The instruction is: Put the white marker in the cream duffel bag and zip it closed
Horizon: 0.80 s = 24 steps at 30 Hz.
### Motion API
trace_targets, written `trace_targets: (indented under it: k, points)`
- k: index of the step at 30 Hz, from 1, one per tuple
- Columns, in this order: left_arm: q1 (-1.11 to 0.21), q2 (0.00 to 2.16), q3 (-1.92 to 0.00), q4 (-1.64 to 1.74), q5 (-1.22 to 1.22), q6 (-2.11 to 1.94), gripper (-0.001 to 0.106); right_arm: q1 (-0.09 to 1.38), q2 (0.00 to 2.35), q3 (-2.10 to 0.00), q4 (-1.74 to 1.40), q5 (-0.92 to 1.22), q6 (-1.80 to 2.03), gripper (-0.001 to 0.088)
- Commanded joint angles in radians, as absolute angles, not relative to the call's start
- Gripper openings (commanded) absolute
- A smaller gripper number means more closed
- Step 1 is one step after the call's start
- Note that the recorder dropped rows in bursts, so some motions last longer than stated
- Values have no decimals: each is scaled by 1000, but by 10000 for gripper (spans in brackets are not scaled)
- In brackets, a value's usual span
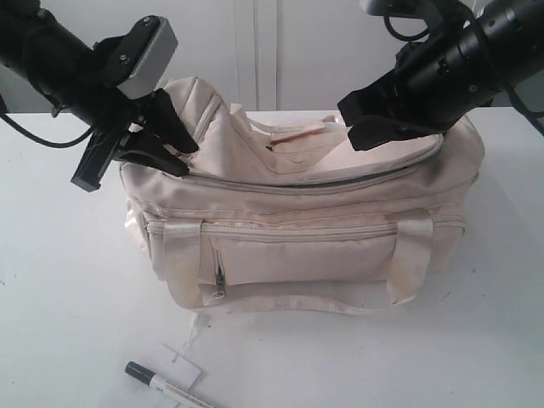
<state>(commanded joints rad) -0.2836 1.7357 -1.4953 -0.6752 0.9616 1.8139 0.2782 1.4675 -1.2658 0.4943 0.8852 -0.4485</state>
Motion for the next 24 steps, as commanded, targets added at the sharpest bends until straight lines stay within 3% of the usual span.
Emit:
trace_targets:
  k: [24]
  points:
    - [-290,1736,-1497,-719,940,1863,374,278,1467,-1266,494,877,-451,0]
